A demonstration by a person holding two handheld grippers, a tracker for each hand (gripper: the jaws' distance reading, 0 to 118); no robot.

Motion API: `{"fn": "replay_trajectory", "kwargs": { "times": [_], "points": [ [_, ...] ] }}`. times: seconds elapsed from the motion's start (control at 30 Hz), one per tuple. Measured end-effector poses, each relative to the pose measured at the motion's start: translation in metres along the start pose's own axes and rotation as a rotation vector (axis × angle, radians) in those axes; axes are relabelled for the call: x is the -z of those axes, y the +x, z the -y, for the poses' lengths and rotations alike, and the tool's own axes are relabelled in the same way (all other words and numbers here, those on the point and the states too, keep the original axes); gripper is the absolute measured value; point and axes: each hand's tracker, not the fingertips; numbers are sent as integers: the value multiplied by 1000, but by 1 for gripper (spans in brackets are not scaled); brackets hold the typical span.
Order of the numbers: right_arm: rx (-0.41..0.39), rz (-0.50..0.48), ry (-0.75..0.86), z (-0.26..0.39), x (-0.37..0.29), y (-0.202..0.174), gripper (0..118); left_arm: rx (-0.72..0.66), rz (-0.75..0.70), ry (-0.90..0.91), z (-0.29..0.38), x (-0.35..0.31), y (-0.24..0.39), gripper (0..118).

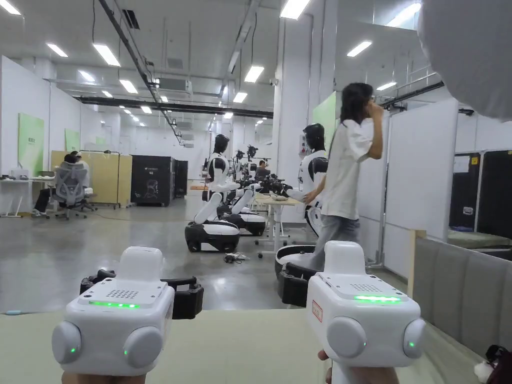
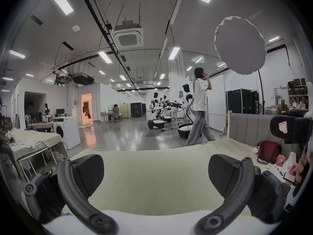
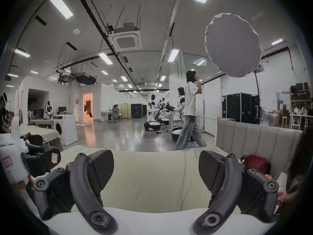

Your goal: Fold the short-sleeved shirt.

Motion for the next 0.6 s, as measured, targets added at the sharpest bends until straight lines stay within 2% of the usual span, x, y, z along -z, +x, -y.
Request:
{"fn": "replay_trajectory", "kwargs": {
  "times": [0.13,0.4,0.53,0.6],
  "points": [
    [25,1,14,-5,-2,4,106,-7,-1,6,-1,0,0,118],
    [-22,15,10,-6,-3,-4,106,-10,-1,6,-1,2,1,118],
    [-9,45,-16,-2,-4,-9,106,-6,-1,7,0,2,1,118],
    [16,24,-13,0,-10,-12,106,-14,1,6,0,2,1,118]
  ]
}}
